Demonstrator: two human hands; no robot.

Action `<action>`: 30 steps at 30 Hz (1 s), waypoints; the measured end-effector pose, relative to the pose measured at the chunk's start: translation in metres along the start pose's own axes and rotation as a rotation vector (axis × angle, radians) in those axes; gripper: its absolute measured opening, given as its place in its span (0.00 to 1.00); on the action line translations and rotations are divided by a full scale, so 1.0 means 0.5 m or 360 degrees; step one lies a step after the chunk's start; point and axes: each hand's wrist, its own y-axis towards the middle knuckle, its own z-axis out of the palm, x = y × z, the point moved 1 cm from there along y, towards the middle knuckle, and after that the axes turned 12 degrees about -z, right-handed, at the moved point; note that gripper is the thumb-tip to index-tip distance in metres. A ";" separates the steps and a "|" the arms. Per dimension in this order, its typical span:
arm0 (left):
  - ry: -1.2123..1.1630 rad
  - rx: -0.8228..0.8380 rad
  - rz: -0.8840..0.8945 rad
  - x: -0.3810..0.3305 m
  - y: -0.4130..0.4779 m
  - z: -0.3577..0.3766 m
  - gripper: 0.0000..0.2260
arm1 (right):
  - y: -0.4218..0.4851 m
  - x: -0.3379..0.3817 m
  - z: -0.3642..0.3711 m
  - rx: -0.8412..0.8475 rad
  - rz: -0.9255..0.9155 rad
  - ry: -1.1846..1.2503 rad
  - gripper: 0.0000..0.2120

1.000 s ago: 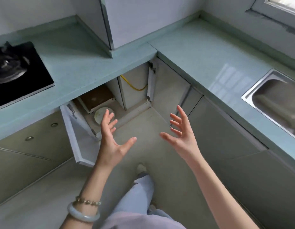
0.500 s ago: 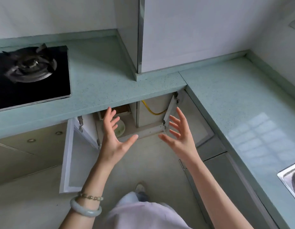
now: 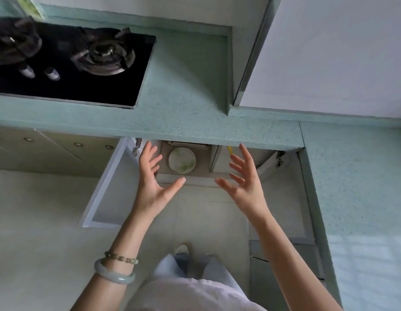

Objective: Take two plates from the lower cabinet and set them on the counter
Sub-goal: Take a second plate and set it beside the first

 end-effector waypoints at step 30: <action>0.0014 -0.0355 -0.0239 0.686 0.389 0.094 0.33 | 0.300 -0.694 0.299 0.0584 0.0025 -0.0085 0.30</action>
